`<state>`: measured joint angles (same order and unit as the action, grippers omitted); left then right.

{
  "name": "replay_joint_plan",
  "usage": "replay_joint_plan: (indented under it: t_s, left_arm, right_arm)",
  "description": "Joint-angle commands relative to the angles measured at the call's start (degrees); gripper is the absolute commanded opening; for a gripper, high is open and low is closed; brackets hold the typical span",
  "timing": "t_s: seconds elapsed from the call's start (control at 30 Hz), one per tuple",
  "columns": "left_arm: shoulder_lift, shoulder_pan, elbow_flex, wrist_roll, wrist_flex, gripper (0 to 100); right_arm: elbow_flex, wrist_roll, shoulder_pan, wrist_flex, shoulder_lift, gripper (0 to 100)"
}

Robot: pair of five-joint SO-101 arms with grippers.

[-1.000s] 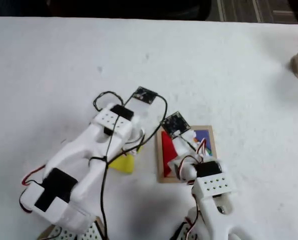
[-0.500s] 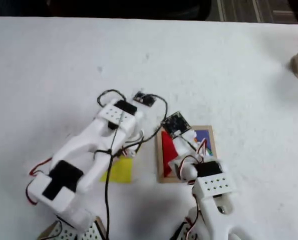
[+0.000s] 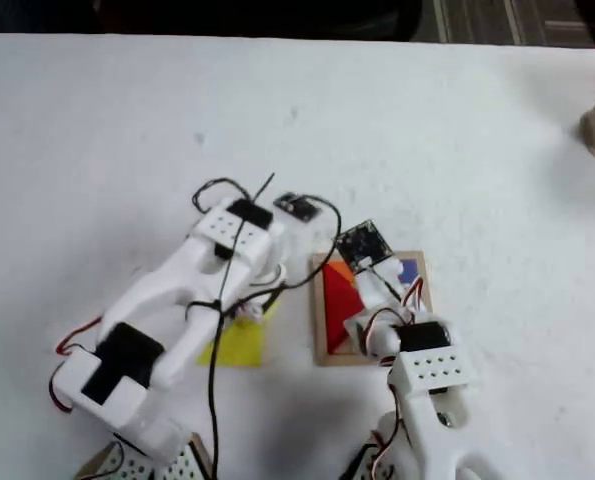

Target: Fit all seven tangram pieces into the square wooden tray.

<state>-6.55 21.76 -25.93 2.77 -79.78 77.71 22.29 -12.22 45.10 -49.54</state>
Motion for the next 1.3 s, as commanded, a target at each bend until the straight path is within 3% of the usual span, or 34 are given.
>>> replay_joint_plan:
  t_s: [0.0,0.23,0.63,1.0,1.17,1.27]
  left_arm:
    - [8.5,0.4,-6.9,5.1,6.0,19]
    - [27.0,0.3,-24.1,10.2,13.5,31]
    - [27.5,0.2,-35.0,10.4,22.8,41]
    - [10.0,-2.8,-22.8,9.9,18.7,41]
    - [9.1,-3.2,-22.1,9.9,18.5,41]
    - [8.9,-2.9,-22.1,10.2,18.5,32]
  right_arm:
    - [-0.6,0.5,0.7,0.0,-1.7,1.8]
    - [-0.4,0.5,-1.0,0.0,-1.7,1.8]
    - [-0.2,4.0,-1.0,0.0,-1.5,1.8]
    - [-0.2,4.3,-1.0,0.0,-1.4,1.8]
    - [-0.2,4.2,-1.0,0.1,-1.5,1.8]
    - [-0.2,4.1,-1.0,0.1,-1.5,1.8]
